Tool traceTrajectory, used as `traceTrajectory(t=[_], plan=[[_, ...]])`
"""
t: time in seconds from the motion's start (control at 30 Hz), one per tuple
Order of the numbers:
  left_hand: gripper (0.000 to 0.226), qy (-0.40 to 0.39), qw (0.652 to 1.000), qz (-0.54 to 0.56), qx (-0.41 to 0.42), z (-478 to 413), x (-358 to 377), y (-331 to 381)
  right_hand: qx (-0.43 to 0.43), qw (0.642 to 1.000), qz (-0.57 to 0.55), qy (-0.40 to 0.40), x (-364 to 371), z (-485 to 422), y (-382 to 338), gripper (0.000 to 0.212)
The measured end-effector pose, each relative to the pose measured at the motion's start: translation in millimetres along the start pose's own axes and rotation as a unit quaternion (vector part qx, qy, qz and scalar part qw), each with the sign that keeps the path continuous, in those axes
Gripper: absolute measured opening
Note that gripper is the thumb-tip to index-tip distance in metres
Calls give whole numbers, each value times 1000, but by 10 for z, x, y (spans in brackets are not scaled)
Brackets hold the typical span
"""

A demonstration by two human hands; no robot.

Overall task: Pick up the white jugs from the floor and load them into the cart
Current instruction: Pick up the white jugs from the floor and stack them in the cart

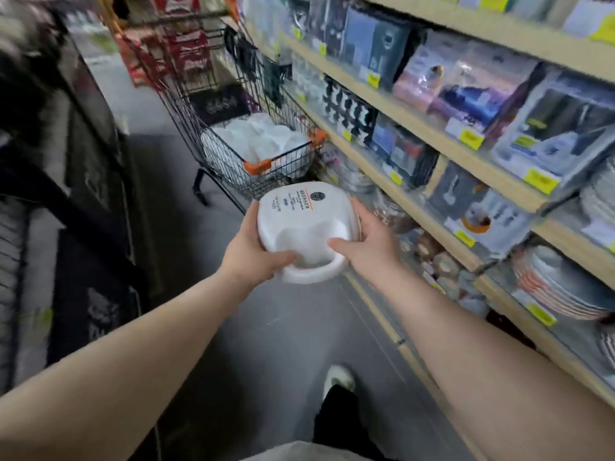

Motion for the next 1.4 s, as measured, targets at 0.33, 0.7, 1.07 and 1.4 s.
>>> traceTrajectory(t=[0.33,0.7,1.07,1.4], plan=[[79,101,992,50,-49,-1740,-436,167,8,995,14,-97,87,-2270,-340,82],[81,107,983,101,-106,-3509,-1182,-115,36,990,26,-132,569,-4229,-586,86],[112,67,971,89,-213,-4923,-1656,-693,124,981,57,-137,1004,-5841,-443,74],[95,37,950,-243,-194,-5170,-1425,-831,206,929,160,-263,1256,-6534,-240,54]])
Point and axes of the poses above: each hand's wrist, its own z-axis away from the middle knuckle, its own x-axis out of the palm, y = z × x, the point moved 4 cm from there along -z, towards the middle knuckle, and after that the axes turned 8 degrees about -y, right-handed, at the moved point
